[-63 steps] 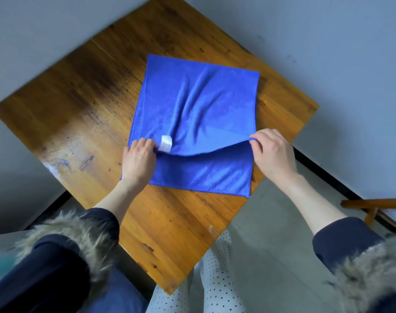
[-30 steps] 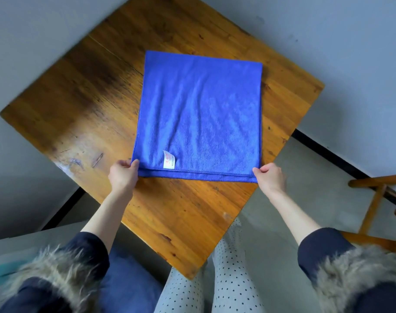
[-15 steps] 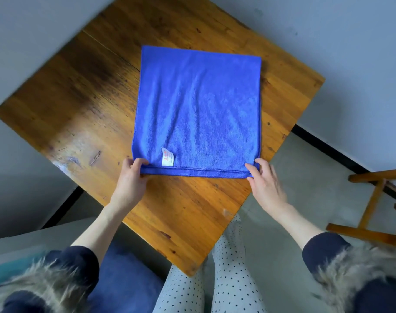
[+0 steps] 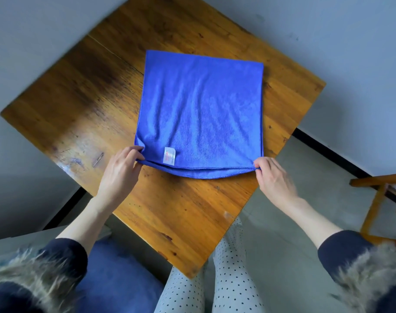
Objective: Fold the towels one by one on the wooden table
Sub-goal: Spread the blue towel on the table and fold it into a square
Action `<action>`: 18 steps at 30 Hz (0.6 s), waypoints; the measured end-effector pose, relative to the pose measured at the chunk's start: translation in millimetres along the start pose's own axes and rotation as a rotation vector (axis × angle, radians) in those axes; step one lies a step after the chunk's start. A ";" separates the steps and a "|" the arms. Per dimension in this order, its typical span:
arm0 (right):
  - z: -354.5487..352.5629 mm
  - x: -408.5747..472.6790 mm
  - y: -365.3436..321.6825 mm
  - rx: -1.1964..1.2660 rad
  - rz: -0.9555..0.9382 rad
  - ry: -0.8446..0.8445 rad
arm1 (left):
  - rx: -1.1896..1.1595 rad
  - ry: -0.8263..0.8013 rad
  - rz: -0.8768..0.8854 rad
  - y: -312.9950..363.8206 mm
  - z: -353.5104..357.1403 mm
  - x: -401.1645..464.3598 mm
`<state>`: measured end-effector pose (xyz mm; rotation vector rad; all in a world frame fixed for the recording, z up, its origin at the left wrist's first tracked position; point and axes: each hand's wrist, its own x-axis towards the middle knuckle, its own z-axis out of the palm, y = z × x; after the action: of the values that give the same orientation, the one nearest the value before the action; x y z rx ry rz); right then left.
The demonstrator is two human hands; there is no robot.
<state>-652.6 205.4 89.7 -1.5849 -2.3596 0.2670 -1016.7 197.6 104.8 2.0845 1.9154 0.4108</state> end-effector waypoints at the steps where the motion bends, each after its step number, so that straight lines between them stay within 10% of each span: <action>1: -3.0 -0.6 2.5 -0.024 -0.036 -0.018 | -0.001 -0.013 0.031 -1.1 -1.1 -1.4; 18: 24.1 -3.4 2.9 -0.018 -0.047 -0.058 | 0.238 -0.113 0.172 -17.2 6.9 -13.6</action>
<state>-656.9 203.5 65.6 -1.5470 -2.4461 0.2865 -1030.9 185.3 91.5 2.3774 1.8027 0.0996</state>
